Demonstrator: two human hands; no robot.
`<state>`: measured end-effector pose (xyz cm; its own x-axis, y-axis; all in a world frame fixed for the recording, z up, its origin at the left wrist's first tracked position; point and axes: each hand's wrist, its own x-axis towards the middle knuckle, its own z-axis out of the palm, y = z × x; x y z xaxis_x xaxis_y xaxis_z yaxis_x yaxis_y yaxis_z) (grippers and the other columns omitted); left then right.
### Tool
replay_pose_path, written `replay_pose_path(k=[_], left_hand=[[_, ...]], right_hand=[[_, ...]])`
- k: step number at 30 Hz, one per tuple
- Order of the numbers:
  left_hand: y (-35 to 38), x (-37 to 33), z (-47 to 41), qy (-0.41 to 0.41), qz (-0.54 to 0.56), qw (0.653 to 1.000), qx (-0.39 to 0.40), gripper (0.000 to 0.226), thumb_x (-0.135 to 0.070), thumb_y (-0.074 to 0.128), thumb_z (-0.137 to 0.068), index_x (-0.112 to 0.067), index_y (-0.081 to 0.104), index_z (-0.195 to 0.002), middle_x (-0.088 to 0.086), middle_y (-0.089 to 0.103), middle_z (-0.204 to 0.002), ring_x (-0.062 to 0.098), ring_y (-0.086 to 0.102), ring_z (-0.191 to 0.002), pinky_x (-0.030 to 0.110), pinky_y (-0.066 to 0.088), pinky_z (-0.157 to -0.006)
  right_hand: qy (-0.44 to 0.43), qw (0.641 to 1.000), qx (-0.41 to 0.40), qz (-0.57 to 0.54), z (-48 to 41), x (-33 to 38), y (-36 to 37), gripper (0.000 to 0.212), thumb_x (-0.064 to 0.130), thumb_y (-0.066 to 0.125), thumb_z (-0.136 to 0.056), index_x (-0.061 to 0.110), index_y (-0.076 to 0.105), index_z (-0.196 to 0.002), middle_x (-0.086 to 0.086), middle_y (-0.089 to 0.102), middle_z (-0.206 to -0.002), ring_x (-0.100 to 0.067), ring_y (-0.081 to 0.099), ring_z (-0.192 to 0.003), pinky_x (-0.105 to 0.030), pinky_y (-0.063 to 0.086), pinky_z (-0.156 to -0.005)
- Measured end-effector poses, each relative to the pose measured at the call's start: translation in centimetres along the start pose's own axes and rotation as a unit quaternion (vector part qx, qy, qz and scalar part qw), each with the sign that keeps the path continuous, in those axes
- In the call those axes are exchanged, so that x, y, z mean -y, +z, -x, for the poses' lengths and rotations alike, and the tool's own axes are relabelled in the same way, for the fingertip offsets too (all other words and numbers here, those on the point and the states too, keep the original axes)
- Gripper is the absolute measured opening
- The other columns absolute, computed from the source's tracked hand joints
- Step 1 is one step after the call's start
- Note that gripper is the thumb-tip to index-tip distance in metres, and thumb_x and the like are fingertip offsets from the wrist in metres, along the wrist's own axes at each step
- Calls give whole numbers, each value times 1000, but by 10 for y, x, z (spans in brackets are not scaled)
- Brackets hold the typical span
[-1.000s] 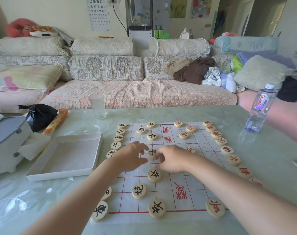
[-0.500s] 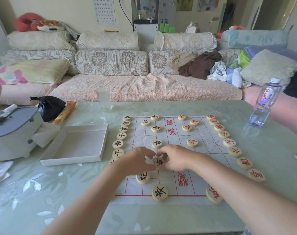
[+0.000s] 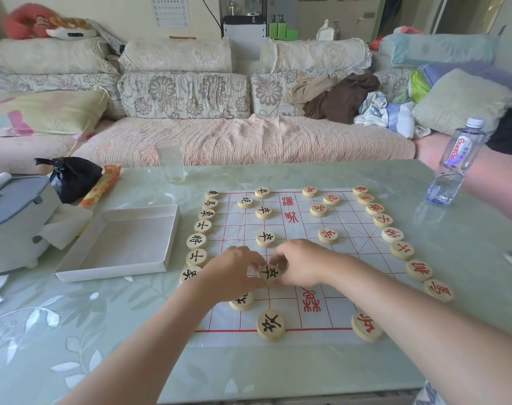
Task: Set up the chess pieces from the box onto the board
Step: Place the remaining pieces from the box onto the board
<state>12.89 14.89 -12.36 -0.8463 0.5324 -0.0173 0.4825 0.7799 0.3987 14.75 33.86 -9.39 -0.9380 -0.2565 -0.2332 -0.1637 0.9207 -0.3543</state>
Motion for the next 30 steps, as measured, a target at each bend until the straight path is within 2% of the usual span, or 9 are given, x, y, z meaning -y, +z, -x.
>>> replay_pose_path(k=[5, 8, 10, 12, 15, 18, 22, 26, 30], left_hand=[[-6, -7, 7, -4, 0, 1000, -20, 47, -43, 66, -84, -30, 53, -128, -11, 55, -114, 8, 46, -98, 26, 42, -86], [-13, -13, 18, 19, -11, 997, -79, 38, -43, 64, -84, -31, 57, -120, -11, 53, -107, 9, 46, -102, 23, 39, -83], [-18, -19, 30, 37, -18, 994, -104, 28, -41, 64, -84, -32, 60, -111, -13, 53, -100, 8, 47, -95, 22, 38, -77], [-20, -24, 43, 45, -22, 993, -103, 20, -38, 65, -84, -33, 60, -103, -16, 53, -93, 4, 48, -84, 22, 39, -72], [-14, -28, 64, 44, -8, 996, -74, 13, -34, 66, -82, -35, 62, -94, -16, 56, -86, 1, 52, -76, 23, 45, -70], [-1, -24, 80, 74, -40, 994, -69, 21, -35, 68, -79, -33, 64, -99, -18, 54, -90, 6, 51, -87, 24, 44, -76], [5, -24, 93, 56, -39, 996, -60, 31, -38, 67, -82, -34, 61, -112, -18, 57, -99, 3, 50, -86, 24, 46, -77], [8, -28, 98, 29, -26, 998, -44, 34, -41, 63, -83, -40, 56, -116, -23, 56, -101, 1, 52, -77, 18, 40, -65], [12, -31, 99, 18, -30, 999, -39, 35, -43, 62, -83, -41, 56, -117, -23, 58, -103, 0, 50, -75, 19, 35, -62]], right_hand=[[5, 1000, -11, -16, 8, 0, -5, 68, 54, 76, -75, 30, 53, -135, 11, 57, -118, -12, 55, -106, -27, 47, -86], [-7, 999, -36, -18, 23, 4, -9, 58, 60, 71, -77, 34, 56, -126, 14, 55, -110, -10, 55, -101, -28, 45, -81], [-25, 999, -33, -19, 37, 10, -6, 40, 54, 67, -81, 35, 62, -116, 14, 59, -106, -10, 58, -98, -29, 49, -82], [-36, 999, -9, -21, 52, 16, 2, 32, 47, 68, -81, 36, 64, -111, 15, 62, -101, -11, 60, -96, -27, 51, -81], [-31, 999, 2, 6, 70, 23, 17, 44, 61, 69, -69, 36, 60, -106, 15, 60, -95, -10, 57, -92, -27, 44, -71], [-21, 999, -14, 35, 76, 28, 30, 57, 72, 68, -58, 35, 57, -101, 14, 61, -96, -12, 58, -94, -30, 47, -77], [-40, 999, 3, 12, 77, 33, 29, 50, 60, 74, -66, 33, 62, -106, 13, 62, -100, -12, 59, -96, -31, 50, -81], [-70, 996, 38, -33, 75, 30, 24, 38, 41, 75, -76, 32, 65, -112, 9, 62, -106, -17, 60, -99, -35, 52, -87], [-48, 998, 15, -27, 75, 24, 24, 58, 48, 77, -71, 29, 60, -123, 10, 56, -115, -12, 56, -106, -30, 47, -93]])
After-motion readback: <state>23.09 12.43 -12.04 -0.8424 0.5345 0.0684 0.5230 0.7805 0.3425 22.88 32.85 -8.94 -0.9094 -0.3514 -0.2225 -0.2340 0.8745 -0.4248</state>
